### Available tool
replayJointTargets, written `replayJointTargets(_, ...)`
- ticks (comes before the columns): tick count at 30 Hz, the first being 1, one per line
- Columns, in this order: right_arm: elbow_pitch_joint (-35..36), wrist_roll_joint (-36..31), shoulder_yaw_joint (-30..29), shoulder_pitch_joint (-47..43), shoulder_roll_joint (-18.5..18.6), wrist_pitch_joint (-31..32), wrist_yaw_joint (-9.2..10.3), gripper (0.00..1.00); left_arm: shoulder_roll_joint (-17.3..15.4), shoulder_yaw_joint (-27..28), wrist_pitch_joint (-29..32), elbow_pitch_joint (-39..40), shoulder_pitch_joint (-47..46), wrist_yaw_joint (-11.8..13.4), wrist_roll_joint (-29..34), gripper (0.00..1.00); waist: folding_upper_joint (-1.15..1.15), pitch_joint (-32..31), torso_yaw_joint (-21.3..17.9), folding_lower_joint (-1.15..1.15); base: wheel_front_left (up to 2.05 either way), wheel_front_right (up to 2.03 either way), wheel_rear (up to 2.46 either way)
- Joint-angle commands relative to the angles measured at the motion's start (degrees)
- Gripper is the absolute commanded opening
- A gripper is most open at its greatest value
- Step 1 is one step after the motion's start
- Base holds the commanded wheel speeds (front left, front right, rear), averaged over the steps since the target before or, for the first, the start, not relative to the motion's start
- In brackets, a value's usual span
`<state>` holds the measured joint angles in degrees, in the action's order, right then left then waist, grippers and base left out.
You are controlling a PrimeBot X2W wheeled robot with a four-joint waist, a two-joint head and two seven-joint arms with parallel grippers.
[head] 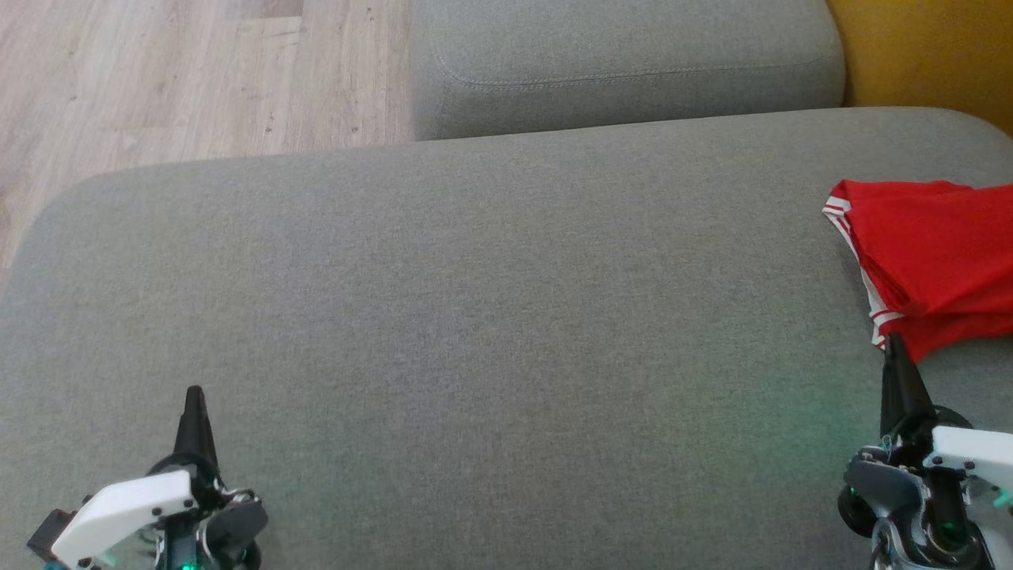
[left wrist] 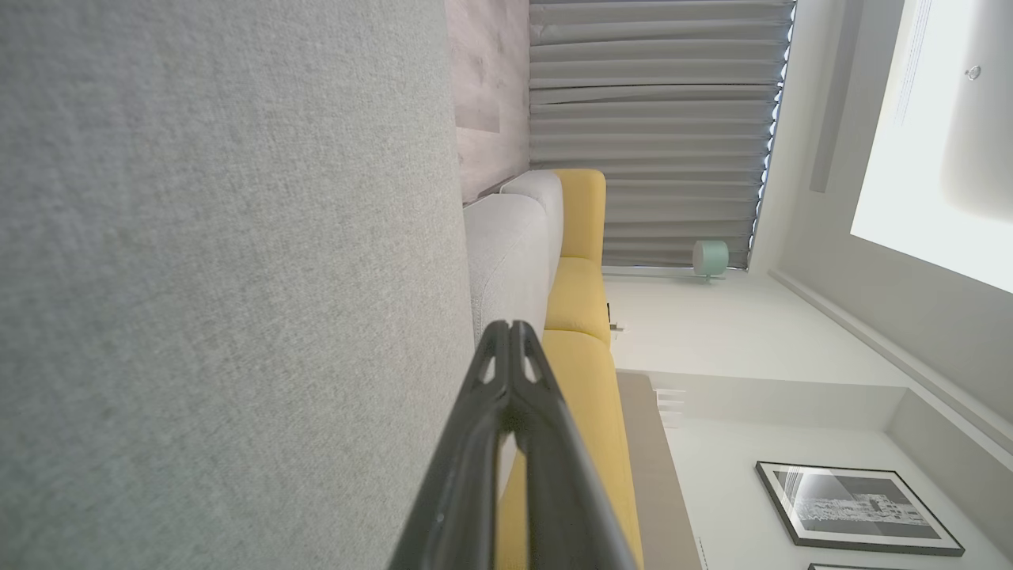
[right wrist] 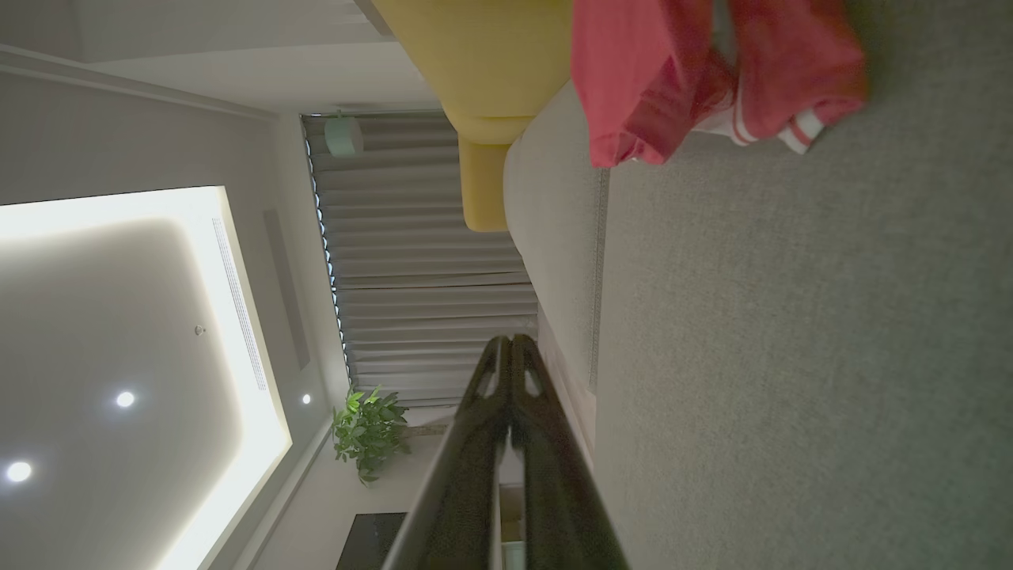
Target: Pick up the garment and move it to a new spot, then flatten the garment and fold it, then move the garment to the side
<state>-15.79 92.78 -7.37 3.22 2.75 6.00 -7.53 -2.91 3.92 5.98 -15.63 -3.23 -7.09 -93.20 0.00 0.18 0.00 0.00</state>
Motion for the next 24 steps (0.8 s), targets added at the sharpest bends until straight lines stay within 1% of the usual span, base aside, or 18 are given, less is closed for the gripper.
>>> replayJointTargets(1, 1.8, -0.4, 1.1, 2.9, 0.4, 0.3, 0.04, 0.0, -0.3, 2.2, 0.2, 1.6, -2.9, -0.4, 0.7, 0.0, 0.0, 0.0, 0.0, 0.0, 0.0, 0.0, 0.0)
replayJointTargets(24, 1.8, -0.5, 1.0, 3.0, 0.3, 0.3, 0.04, 0.0, -0.2, 2.4, 0.3, 1.6, -2.9, -0.4, 0.8, 0.0, 0.0, 0.0, 0.0, 0.0, 0.0, 0.0, 0.0)
